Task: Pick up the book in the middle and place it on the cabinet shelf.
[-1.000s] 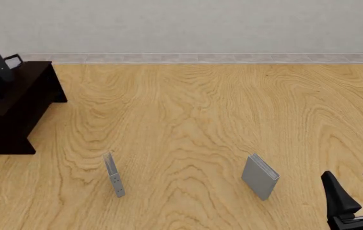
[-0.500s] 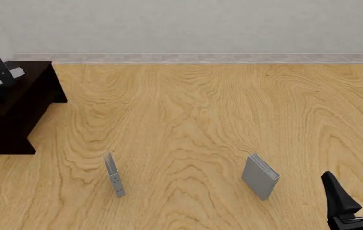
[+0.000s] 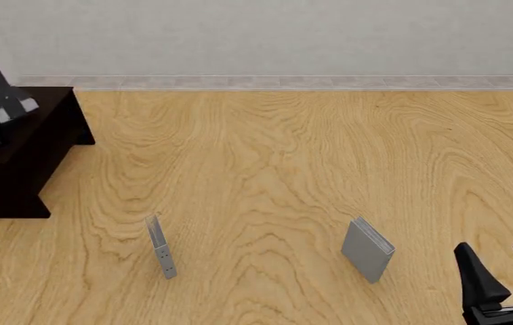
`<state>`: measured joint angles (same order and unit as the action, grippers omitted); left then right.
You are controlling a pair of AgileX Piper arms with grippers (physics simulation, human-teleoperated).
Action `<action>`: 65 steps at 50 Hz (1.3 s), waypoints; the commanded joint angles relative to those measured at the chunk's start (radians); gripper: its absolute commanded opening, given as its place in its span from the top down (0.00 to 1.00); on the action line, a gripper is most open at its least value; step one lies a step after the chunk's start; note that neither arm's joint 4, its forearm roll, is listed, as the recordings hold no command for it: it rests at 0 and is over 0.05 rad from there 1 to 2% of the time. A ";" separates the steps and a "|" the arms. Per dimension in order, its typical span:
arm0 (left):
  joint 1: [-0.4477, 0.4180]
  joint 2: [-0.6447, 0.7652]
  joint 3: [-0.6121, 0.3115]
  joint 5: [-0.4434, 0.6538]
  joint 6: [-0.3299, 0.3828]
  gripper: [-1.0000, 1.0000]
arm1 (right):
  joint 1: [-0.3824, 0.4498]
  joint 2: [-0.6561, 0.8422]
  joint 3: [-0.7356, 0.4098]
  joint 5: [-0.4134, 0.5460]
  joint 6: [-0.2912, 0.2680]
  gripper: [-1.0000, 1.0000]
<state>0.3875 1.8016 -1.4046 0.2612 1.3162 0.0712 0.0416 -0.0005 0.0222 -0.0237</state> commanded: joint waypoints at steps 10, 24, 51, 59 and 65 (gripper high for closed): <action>-0.007 -0.036 -0.017 0.216 -0.041 0.00 | 0.002 0.006 0.000 -0.003 0.001 0.00; -0.011 -0.056 -0.030 0.290 -0.067 0.00 | 0.003 0.000 0.000 0.001 0.002 0.00; -0.090 -0.047 -0.247 0.450 -0.180 0.00 | 0.005 -0.012 0.000 0.010 0.006 0.00; -0.112 -0.053 -0.241 0.511 -0.198 0.00 | 0.006 -0.014 0.000 0.011 0.005 0.00; -0.129 -0.021 -0.354 0.572 -0.239 0.00 | 0.007 -0.013 0.000 0.009 0.005 0.00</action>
<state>0.2905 1.7542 -1.6480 0.7449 1.1306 0.0769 0.0303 -0.0003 0.0307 -0.0187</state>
